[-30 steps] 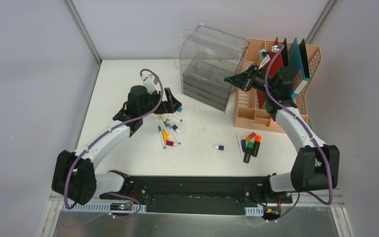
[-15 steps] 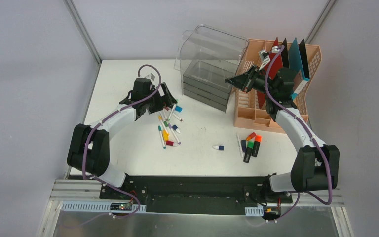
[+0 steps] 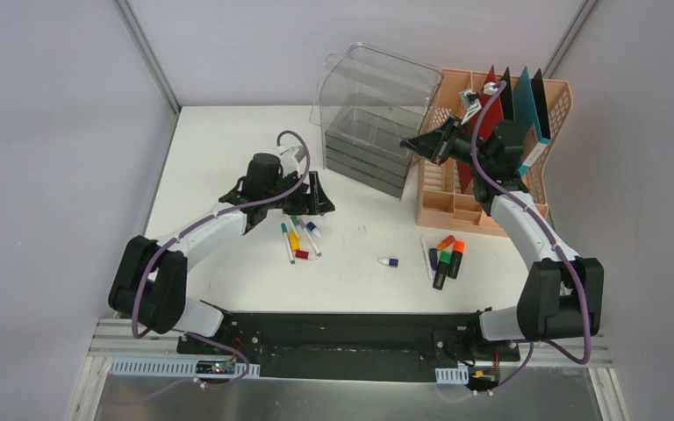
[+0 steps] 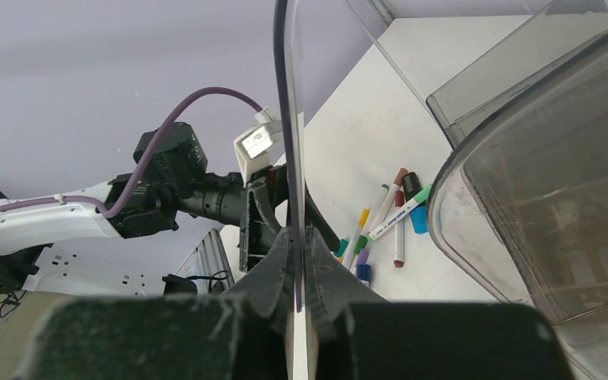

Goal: Organize the desk
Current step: Pick up the stationery from the center of the board.

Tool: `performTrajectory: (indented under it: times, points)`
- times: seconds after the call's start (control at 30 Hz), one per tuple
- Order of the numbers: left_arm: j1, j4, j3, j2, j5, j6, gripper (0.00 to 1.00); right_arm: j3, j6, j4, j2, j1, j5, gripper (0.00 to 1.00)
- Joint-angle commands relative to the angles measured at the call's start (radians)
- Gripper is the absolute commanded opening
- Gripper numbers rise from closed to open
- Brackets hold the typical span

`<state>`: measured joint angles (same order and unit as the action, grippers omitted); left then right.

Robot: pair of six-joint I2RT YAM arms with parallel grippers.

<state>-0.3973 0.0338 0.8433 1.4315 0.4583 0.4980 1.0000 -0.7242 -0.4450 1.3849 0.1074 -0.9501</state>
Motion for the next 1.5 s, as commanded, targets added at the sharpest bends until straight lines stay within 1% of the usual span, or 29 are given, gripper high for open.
performTrajectory:
  times: [0.0,0.1,0.2,0.23,0.33,0.37,0.47,0.63,0.9,1.1,1.23,1.4,1.47]
  points:
    - [-0.01,-0.04,-0.004,-0.071,-0.096,-0.086,0.81,-0.006,-0.019,-0.038,-0.033,-0.013,-0.019,0.0]
    - [0.0,0.023,0.044,-0.039,-0.279,-0.029,0.82,-0.007,-0.021,-0.04,-0.034,-0.013,-0.021,0.0]
    - [0.022,0.101,0.12,0.033,-0.396,0.114,0.8,-0.01,-0.02,-0.04,-0.037,-0.014,-0.022,0.0]
    - [0.023,0.135,0.149,0.058,-0.429,0.16,0.78,-0.012,-0.02,-0.04,-0.039,-0.014,-0.023,0.0]
    - [0.023,0.213,0.229,0.132,-0.495,0.279,0.67,-0.014,-0.018,-0.041,-0.041,-0.014,-0.024,0.0]
    - [0.023,0.222,0.251,0.154,-0.499,0.297,0.62,-0.015,-0.02,-0.041,-0.042,-0.014,-0.026,0.0]
    - [0.023,0.256,0.318,0.223,-0.525,0.336,0.56,-0.015,-0.02,-0.041,-0.044,-0.015,-0.029,0.0]
    - [0.023,0.312,0.428,0.335,-0.52,0.352,0.53,-0.018,-0.015,-0.041,-0.053,-0.018,-0.031,0.0]
    - [0.024,0.393,0.537,0.449,-0.53,0.37,0.52,-0.02,-0.013,-0.041,-0.052,-0.02,-0.032,0.0]
    - [0.027,0.435,0.57,0.496,-0.568,0.384,0.54,-0.02,-0.014,-0.041,-0.049,-0.02,-0.035,0.0]
    - [0.035,0.448,0.595,0.531,-0.557,0.388,0.54,-0.02,-0.014,-0.041,-0.049,-0.02,-0.035,0.0]
    - [0.04,0.455,0.616,0.559,-0.557,0.391,0.53,-0.022,-0.012,-0.041,-0.049,-0.021,-0.037,0.0]
    - [0.041,0.456,0.619,0.565,-0.56,0.391,0.51,-0.021,-0.013,-0.041,-0.049,-0.02,-0.038,0.0]
